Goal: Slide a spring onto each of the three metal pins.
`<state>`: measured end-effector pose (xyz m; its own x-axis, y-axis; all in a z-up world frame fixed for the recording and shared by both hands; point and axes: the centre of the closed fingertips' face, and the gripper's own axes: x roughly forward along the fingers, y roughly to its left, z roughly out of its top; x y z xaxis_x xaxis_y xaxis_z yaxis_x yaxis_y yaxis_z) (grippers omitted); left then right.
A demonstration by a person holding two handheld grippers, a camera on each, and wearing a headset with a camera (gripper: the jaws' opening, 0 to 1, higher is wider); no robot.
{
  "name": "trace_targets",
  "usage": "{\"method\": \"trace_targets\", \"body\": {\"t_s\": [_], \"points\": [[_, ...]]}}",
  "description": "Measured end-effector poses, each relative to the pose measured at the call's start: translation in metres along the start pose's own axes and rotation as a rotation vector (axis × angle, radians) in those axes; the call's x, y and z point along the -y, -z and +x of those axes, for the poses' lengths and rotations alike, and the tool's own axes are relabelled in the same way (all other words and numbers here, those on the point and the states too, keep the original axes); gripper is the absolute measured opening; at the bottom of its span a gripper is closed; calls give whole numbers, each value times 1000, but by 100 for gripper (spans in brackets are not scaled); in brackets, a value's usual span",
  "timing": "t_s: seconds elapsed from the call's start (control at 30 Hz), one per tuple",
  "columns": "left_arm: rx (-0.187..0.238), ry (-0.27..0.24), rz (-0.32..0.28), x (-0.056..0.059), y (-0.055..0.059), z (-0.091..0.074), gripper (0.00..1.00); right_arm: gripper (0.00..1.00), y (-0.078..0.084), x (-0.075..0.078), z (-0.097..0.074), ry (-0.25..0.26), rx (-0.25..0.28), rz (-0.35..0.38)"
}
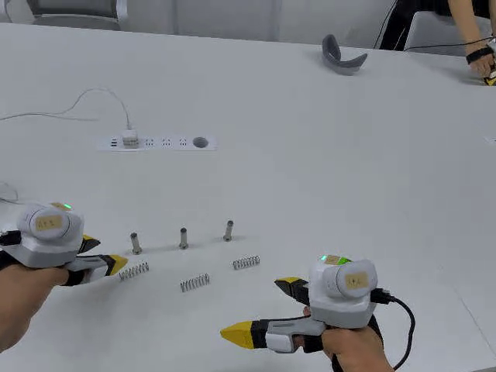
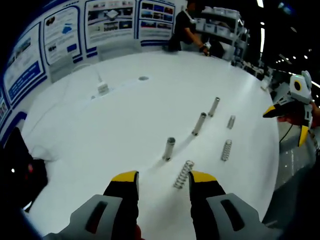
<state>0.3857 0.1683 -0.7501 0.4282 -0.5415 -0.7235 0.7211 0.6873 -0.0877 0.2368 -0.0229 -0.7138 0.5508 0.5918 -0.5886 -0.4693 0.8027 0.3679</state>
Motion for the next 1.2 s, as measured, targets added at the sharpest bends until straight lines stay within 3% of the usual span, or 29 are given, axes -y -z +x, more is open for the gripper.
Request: {"method": "trace_targets", "body": {"t_s": [0.23, 0.67, 1.2], "points": [[3, 1, -33, 1, 10, -11, 44, 92, -6, -1, 4, -8, 4, -12], [51, -5, -68, 10, 25, -31, 64, 92, -9, 2, 6, -8, 12, -39], [114, -20, -91, 16, 31, -66, 80, 93, -10, 6, 2, 10, 19, -62]]}}
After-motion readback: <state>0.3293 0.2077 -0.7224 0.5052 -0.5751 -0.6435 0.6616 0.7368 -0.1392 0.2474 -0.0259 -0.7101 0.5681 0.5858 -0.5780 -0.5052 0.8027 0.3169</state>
